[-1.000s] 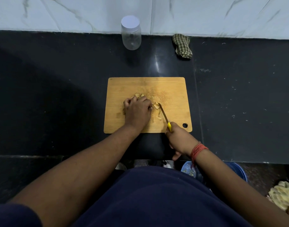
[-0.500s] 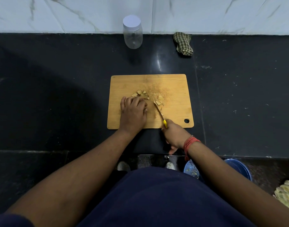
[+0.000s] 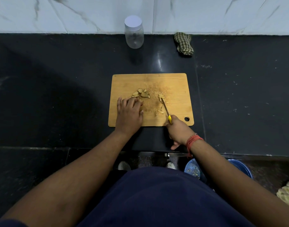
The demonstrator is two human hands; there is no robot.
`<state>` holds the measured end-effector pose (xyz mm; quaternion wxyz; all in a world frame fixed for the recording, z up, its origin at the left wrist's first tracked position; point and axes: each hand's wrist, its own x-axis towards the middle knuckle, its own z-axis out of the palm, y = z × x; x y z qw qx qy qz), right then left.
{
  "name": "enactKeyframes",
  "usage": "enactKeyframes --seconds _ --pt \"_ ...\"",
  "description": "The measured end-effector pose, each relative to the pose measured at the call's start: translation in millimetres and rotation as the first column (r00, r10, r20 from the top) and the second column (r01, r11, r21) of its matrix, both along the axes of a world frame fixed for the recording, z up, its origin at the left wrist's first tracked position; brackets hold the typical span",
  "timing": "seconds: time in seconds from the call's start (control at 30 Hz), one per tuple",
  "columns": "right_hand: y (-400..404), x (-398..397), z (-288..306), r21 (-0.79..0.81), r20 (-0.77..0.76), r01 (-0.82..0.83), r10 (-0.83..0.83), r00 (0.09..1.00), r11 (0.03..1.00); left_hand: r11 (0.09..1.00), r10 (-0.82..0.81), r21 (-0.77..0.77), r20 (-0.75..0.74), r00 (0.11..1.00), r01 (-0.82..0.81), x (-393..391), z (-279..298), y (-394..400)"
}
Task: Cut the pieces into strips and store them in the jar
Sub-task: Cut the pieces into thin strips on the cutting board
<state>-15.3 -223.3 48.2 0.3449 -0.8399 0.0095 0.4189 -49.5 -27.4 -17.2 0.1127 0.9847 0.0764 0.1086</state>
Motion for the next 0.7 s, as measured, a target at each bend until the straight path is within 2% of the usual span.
enactKeyframes --seconds 0.13,0.2,0.33,0.57,0.7 --pt "-3.2 -8.2 -3.3 0.128 -0.146 0.008 0.011 0.989 0.992 1.000 -0.018 -0.004 -0.004 1.000 0.018 0.0 0.5 -0.2" --pt "-3.8 -11.1 -5.7 0.221 -0.204 0.067 -0.021 0.979 0.973 1.000 -0.024 -0.009 -0.010 1.000 0.024 1.3 0.9 -0.3" --pt "-4.3 -9.3 -5.8 0.314 -0.229 0.151 -0.079 0.970 0.937 0.999 -0.036 -0.006 -0.008 0.999 0.036 3.9 1.3 0.7" --pt "-3.0 0.3 -5.2 0.237 -0.133 0.124 -0.095 0.987 0.963 0.999 0.025 -0.023 0.022 0.999 -0.024 4.7 -1.8 10.7" --pt "0.2 6.0 -1.9 0.177 -0.100 0.083 -0.066 0.993 0.981 0.999 -0.043 0.020 0.036 0.998 0.043 8.8 1.0 13.5"
